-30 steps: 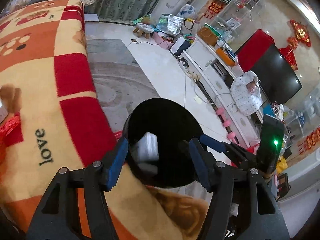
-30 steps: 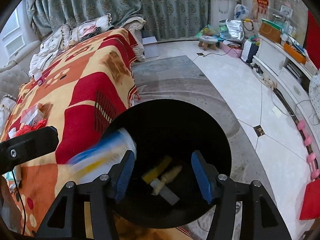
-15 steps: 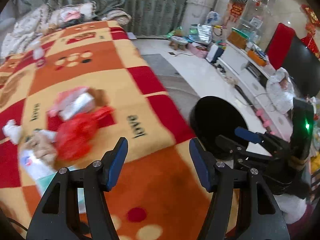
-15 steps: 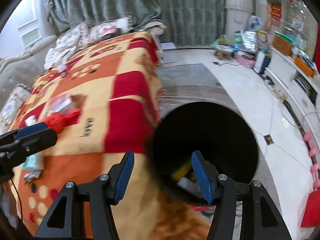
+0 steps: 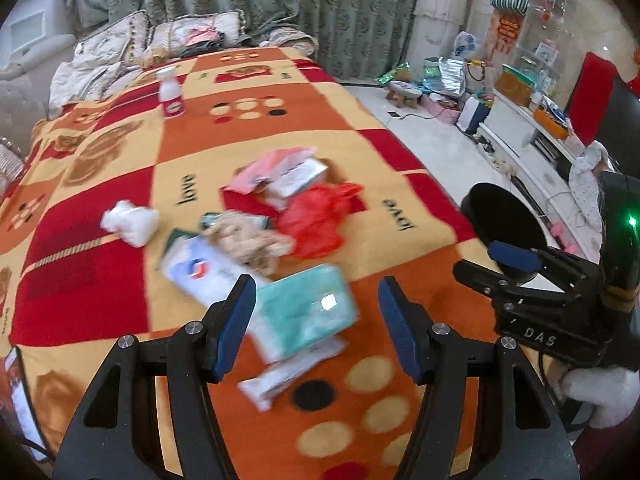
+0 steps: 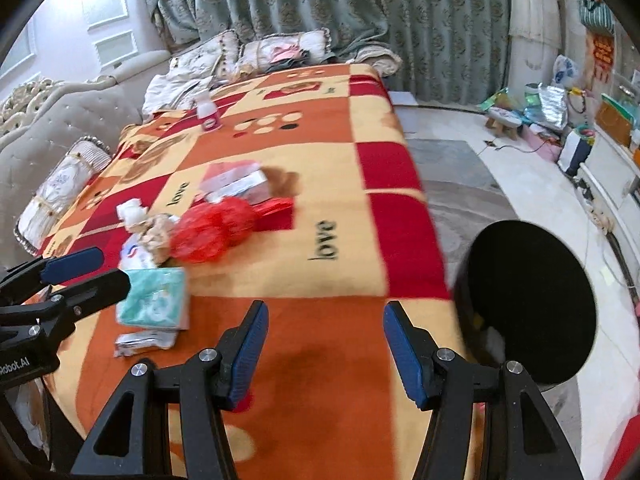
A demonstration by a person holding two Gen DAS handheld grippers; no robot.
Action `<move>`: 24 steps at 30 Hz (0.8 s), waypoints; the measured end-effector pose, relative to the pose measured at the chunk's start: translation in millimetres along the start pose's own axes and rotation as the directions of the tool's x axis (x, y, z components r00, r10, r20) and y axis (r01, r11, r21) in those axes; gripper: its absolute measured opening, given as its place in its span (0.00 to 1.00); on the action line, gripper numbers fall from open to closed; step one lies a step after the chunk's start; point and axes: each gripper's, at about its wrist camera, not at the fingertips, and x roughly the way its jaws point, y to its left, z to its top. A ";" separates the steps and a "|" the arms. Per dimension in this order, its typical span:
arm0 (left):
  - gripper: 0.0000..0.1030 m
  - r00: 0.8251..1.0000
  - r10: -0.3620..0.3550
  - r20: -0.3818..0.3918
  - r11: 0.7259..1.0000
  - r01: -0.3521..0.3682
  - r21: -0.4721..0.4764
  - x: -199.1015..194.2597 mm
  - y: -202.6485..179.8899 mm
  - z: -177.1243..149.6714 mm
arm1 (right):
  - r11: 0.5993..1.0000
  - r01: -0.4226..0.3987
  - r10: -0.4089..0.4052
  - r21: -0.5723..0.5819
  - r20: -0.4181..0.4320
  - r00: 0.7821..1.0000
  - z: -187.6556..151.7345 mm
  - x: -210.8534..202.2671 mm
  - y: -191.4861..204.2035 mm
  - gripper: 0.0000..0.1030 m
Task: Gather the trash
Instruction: 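Move both tools back over the remaining trash, then grasp the teal tissue pack with right tool while left tool grasps white sachet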
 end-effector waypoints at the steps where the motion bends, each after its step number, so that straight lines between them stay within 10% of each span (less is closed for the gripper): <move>1: 0.61 1.000 0.003 -0.004 1.000 -0.003 -0.007 -1.3 10.1 -3.6 | 1.000 -0.007 0.007 -0.001 -0.010 1.000 -0.9 2.3 4.7 0.56; 18: 0.61 0.993 -0.021 -0.113 0.999 0.016 -0.049 -2.1 84.4 -59.3 | 0.989 -0.127 0.118 -0.074 -0.119 0.986 -10.2 32.6 73.0 0.57; 24: 0.61 0.993 -0.033 -0.110 0.998 0.026 -0.063 -0.9 90.4 -60.7 | 0.978 -0.201 0.193 -0.058 -0.120 0.974 2.9 42.1 98.9 0.72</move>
